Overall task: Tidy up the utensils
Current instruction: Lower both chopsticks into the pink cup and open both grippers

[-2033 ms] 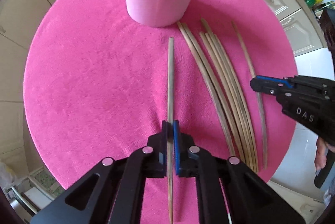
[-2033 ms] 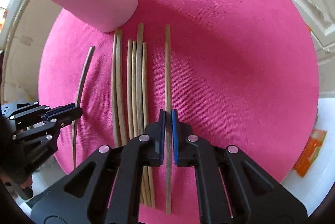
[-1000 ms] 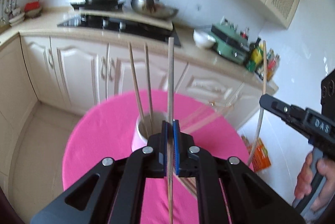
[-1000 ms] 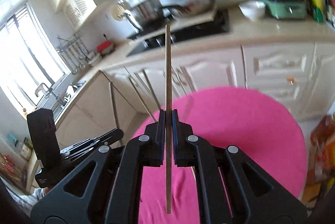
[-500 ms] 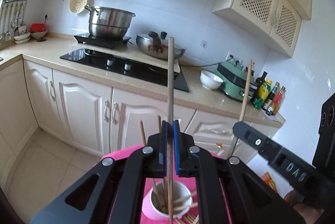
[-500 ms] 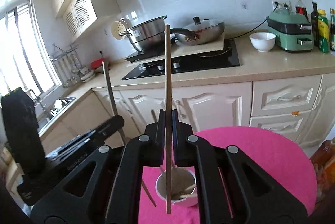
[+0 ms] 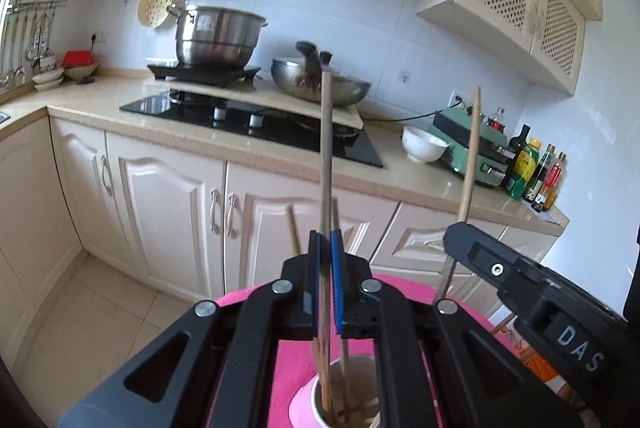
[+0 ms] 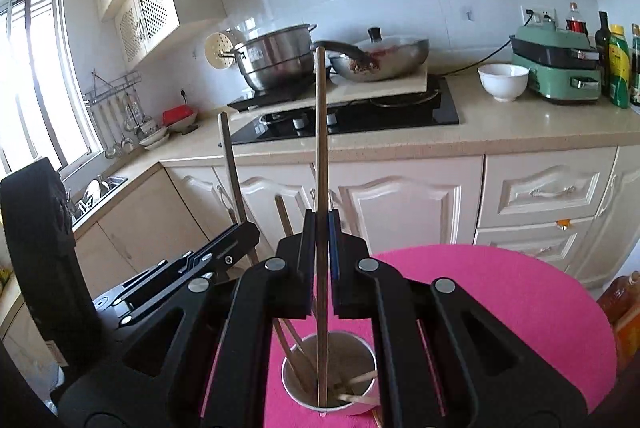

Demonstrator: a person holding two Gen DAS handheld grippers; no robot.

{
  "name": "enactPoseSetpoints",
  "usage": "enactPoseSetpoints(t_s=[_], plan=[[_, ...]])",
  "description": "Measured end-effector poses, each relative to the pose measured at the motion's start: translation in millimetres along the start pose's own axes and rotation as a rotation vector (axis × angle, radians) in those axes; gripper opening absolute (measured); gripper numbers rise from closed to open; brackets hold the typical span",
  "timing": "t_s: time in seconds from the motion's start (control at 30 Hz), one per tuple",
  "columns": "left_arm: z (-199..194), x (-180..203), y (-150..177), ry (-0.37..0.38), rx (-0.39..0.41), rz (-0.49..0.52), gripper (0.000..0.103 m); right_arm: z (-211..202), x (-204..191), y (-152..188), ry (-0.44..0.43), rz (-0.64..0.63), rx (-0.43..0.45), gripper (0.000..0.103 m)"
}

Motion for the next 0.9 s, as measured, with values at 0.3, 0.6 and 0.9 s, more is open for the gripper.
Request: enactPoseSetpoints(t_s=[0.3, 0.6, 0.9], plan=[[-11, -3, 21, -0.003, -0.025, 0.037, 0.006, -10, -5, 20, 0.000, -0.037, -0.042, 0.007], [-26, -6, 52, -0.011, -0.098, 0.029, 0.006, -31, -11, 39, 0.018, -0.095, -0.076, 0.007], [-34, -4, 64, -0.009, -0.148, 0.025, 0.006, -36, -24, 54, 0.027, -0.193, -0.110, 0.007]])
Point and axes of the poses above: each gripper's, at about its wrist camera, not at the fingertips, and z roughly the way its jaws point, x to its right, y to its underside, the point moved 8 cm from there along z, roughly the way its jaws point, and after that the axes turned 8 degrees about -z, right-handed, at the moved point
